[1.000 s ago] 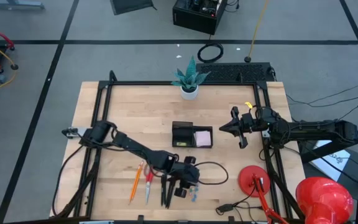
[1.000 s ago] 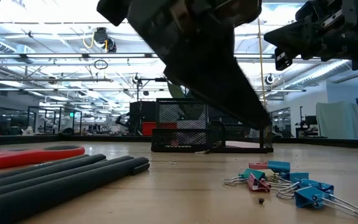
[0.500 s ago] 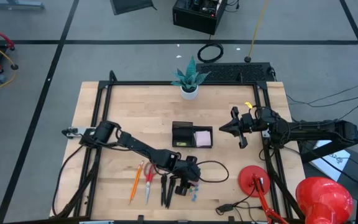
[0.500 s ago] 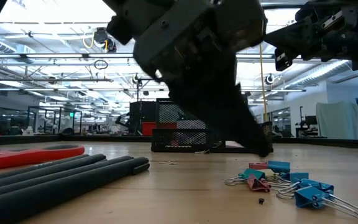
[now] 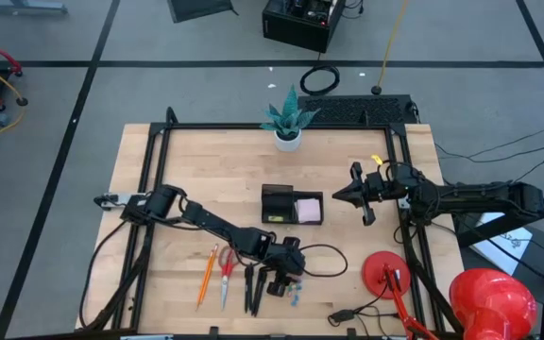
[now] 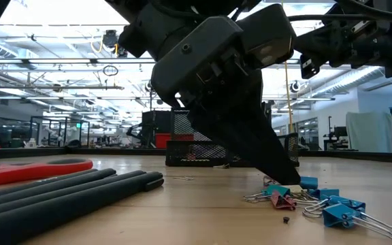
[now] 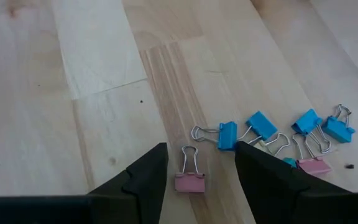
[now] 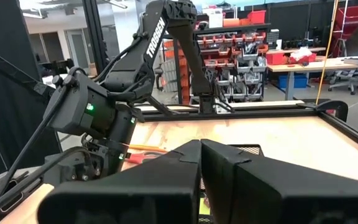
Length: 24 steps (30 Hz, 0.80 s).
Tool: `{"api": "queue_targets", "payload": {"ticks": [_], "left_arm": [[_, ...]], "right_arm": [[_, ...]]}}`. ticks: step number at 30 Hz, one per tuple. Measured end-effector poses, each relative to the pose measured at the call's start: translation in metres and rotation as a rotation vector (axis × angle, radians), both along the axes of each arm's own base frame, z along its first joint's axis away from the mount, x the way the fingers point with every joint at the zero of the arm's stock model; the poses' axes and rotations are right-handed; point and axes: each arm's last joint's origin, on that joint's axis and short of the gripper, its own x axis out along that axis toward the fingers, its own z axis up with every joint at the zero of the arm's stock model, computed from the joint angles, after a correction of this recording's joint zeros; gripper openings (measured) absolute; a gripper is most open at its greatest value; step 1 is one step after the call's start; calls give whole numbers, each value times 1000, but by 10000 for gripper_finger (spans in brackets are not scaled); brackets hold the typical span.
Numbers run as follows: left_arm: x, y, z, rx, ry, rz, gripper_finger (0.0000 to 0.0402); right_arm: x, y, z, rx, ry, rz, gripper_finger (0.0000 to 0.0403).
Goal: Pick and place office supplies into organizer
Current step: Put the pink binder clip into the black desk organizer
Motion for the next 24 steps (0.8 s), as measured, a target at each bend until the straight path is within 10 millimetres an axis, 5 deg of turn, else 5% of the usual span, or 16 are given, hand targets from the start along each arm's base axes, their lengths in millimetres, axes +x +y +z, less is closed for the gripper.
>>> {"api": "queue_targets", "payload": {"ticks": [24], "left_arm": [[-5, 9, -5, 68, 75, 7, 183]], "right_arm": [[0, 0, 0, 0, 0, 0, 2]]}}
